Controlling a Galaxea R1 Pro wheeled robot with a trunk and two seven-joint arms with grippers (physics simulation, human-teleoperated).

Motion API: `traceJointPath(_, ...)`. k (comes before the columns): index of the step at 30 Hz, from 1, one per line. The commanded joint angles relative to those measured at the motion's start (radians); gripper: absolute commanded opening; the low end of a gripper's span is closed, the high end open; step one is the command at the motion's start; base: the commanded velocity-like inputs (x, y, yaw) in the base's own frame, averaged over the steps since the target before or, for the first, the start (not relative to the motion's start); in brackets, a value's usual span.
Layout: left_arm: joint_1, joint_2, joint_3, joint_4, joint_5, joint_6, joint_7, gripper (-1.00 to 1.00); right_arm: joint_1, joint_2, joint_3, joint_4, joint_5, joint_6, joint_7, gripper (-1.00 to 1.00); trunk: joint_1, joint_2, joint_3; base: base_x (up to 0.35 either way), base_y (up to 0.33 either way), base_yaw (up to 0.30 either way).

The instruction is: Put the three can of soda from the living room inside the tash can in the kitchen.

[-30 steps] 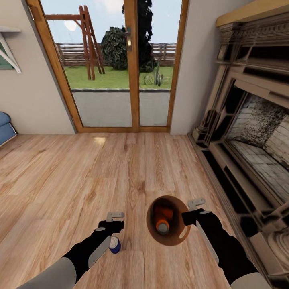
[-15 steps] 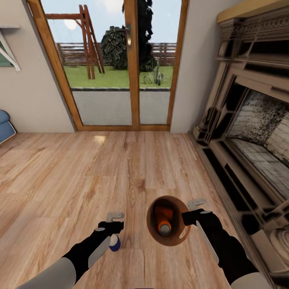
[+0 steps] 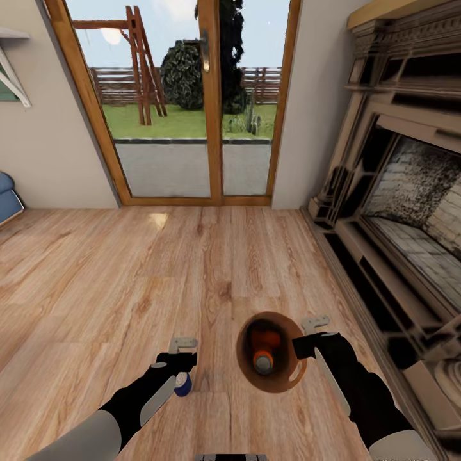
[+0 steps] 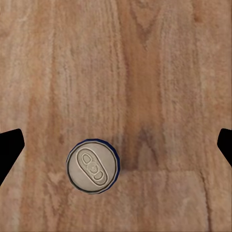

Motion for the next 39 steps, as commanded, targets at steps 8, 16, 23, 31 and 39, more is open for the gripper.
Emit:
traceJointPath(8,-0.004,0.006,0.005,-0.005,0.000,-0.003,0.006,1.00,-0.006,-0.006,-0.001,0.001,-0.010,0.017,0.003,-1.00,0.031,-0.056,-0.025,0.000,0.000,0.000)
traceJointPath(16,-0.008,0.011,0.007,-0.003,0.001,-0.002,0.006,1.00,-0.010,-0.008,-0.003,-0.002,-0.009,0.019,0.003,-1.00,0.055,-0.099,-0.052,0.000,0.000,0.000)
traceJointPath(23,-0.009,0.016,0.008,-0.003,0.002,-0.001,0.006,1.00,-0.023,-0.012,-0.003,-0.003,-0.009,0.021,0.003,-1.00,0.058,-0.100,-0.079,0.000,0.000,0.000)
traceJointPath(31,-0.008,0.018,0.009,-0.004,0.003,-0.009,0.012,1.00,-0.053,-0.013,-0.004,-0.009,-0.007,0.044,0.003,-1.00,0.058,-0.101,-0.082,0.000,0.000,0.000)
traceJointPath(39,-0.008,0.018,0.009,-0.003,0.003,-0.007,0.012,1.00,-0.118,-0.044,-0.004,-0.012,-0.008,0.109,0.003,-1.00,0.059,-0.101,-0.094,0.000,0.000,0.000)
